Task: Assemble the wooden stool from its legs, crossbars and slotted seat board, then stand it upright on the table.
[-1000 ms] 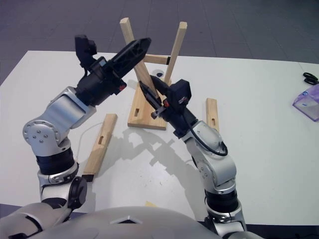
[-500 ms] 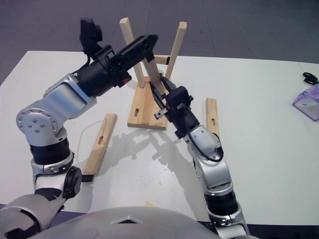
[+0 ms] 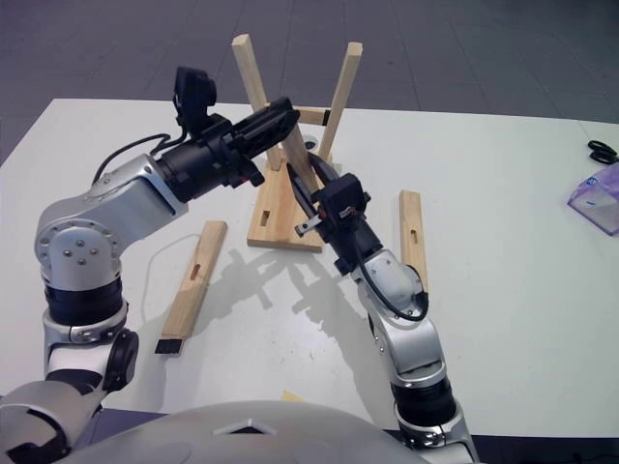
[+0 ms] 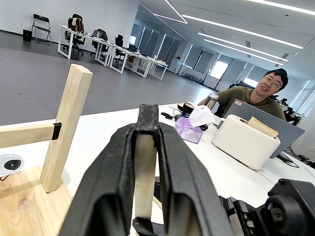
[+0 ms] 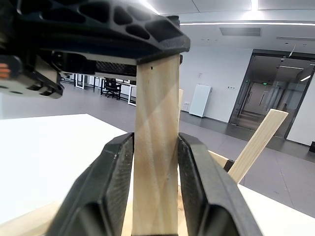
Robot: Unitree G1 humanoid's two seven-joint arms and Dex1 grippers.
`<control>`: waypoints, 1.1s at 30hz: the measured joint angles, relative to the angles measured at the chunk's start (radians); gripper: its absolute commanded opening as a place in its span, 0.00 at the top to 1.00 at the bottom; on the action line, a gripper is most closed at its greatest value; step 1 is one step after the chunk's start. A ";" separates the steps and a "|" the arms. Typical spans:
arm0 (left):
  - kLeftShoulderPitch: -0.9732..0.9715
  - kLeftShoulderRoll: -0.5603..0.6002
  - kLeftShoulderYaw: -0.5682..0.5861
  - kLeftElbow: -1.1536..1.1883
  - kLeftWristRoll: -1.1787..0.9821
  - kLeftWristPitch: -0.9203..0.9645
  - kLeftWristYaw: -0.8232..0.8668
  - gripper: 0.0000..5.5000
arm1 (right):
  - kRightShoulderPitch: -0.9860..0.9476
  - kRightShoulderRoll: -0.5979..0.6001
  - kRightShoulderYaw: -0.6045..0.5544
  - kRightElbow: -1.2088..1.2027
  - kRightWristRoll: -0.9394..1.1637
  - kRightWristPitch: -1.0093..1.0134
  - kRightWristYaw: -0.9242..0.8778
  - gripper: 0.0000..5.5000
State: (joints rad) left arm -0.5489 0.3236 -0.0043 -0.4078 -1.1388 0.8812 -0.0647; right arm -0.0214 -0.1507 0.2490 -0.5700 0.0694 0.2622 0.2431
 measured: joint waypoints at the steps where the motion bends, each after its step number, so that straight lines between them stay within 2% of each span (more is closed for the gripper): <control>1: 0.001 -0.003 0.003 0.000 0.000 0.000 0.000 0.91 | 0.000 0.002 0.000 0.000 0.000 0.000 0.000 0.70; 6: 0.008 -0.040 0.027 -0.020 0.037 -0.039 0.014 0.92 | -0.012 0.024 -0.023 0.037 0.048 0.047 0.002 0.55; 11: 0.037 -0.033 0.197 -0.020 0.047 -0.108 0.091 0.92 | -0.044 0.027 -0.075 0.077 0.105 0.090 0.018 0.39; 18: 0.041 0.091 0.295 0.051 0.154 -0.120 0.108 0.92 | 0.000 0.027 -0.138 0.060 0.087 0.107 -0.061 0.21; 20: 0.109 0.152 0.347 0.039 0.167 -0.095 0.110 0.92 | 0.047 0.028 -0.184 0.037 0.084 0.114 -0.098 0.15; 24: 0.312 0.182 0.385 -0.061 0.152 -0.008 0.119 0.92 | 0.072 0.001 -0.257 0.039 0.085 0.117 -0.100 0.04; 28: 0.484 0.185 0.450 -0.154 0.031 0.078 0.133 0.92 | 0.067 -0.023 -0.340 0.048 0.089 0.118 -0.110 0.02; 33: 0.570 0.266 0.513 -0.158 -0.080 0.144 0.096 0.92 | 0.088 -0.022 -0.354 0.057 0.089 0.123 -0.116 0.02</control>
State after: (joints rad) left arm 0.0210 0.5900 0.5088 -0.5659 -1.2191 1.0256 0.0312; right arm 0.0670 -0.1731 -0.1049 -0.5130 0.1581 0.3849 0.1268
